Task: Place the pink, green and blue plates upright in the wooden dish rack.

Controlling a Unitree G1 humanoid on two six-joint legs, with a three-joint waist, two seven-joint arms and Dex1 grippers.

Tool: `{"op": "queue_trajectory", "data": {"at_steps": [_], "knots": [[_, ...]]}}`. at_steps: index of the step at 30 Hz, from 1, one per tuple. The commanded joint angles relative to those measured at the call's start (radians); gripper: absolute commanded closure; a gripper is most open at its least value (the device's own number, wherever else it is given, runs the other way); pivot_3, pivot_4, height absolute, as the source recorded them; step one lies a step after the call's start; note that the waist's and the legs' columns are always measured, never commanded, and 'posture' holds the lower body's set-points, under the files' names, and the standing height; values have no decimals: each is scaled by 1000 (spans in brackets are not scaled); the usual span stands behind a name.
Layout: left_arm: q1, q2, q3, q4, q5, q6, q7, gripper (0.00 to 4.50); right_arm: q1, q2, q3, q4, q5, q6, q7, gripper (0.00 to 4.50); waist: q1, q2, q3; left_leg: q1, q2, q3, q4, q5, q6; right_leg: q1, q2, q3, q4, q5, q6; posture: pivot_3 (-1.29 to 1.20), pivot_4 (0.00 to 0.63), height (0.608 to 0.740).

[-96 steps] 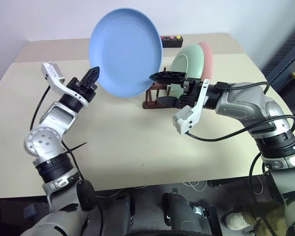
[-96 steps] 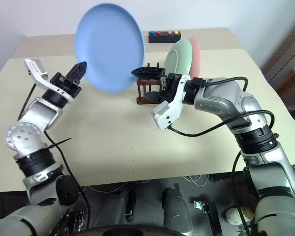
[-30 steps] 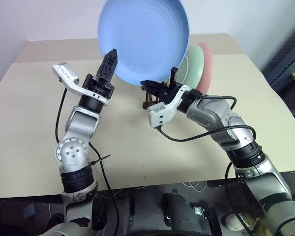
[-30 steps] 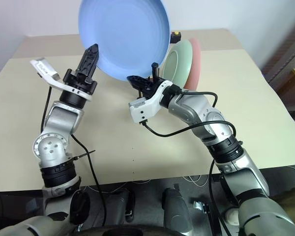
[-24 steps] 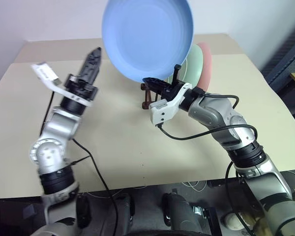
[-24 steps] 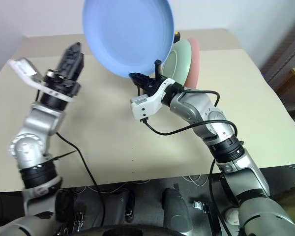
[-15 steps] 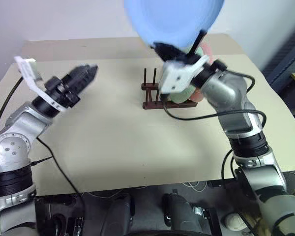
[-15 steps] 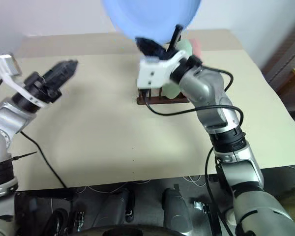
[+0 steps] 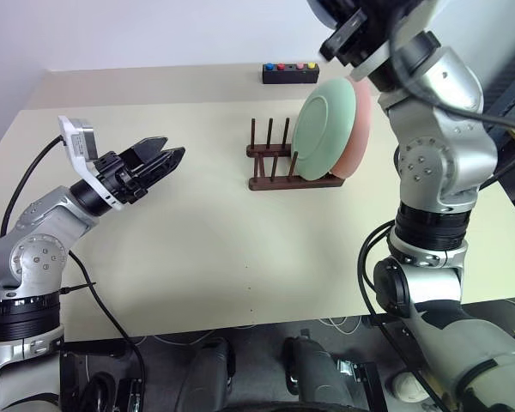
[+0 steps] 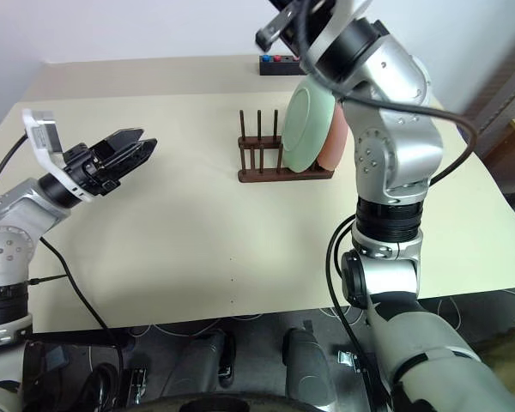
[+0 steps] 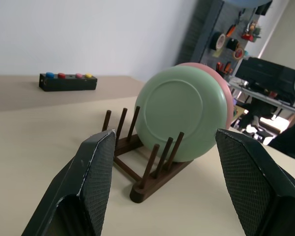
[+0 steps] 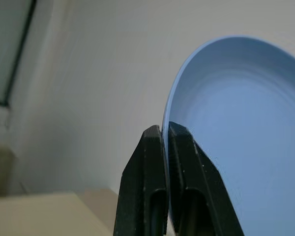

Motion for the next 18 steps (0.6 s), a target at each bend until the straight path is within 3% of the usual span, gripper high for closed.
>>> {"op": "queue_trajectory", "data": {"at_steps": [1, 8, 18], "knots": [[-20, 1, 25, -6, -20, 23, -6, 1235, -18, 48, -113, 26, 244, 97, -40, 4500, -1, 0, 0, 0, 0, 0, 0, 0, 0, 0, -1, 0, 0, 0, 0, 0, 150, 740], [13, -6, 20, -49, -27, 58, -14, 1235, 0, 98, -162, 125, 475, 205, -78, 4500, -3, 0, 0, -1, 0, 1, -1, 0, 0, -2, -2, 1, 0, 0, 0, 0, 150, 740], [98, 54, 49, -113, 5, 37, -91, 1235, 66, 144, -143, 280, 544, 243, -61, 4500, -3, 1, 1, -2, 0, 3, -3, 0, 0, -6, -1, 2, 0, 0, -1, 0, 150, 740]]}}
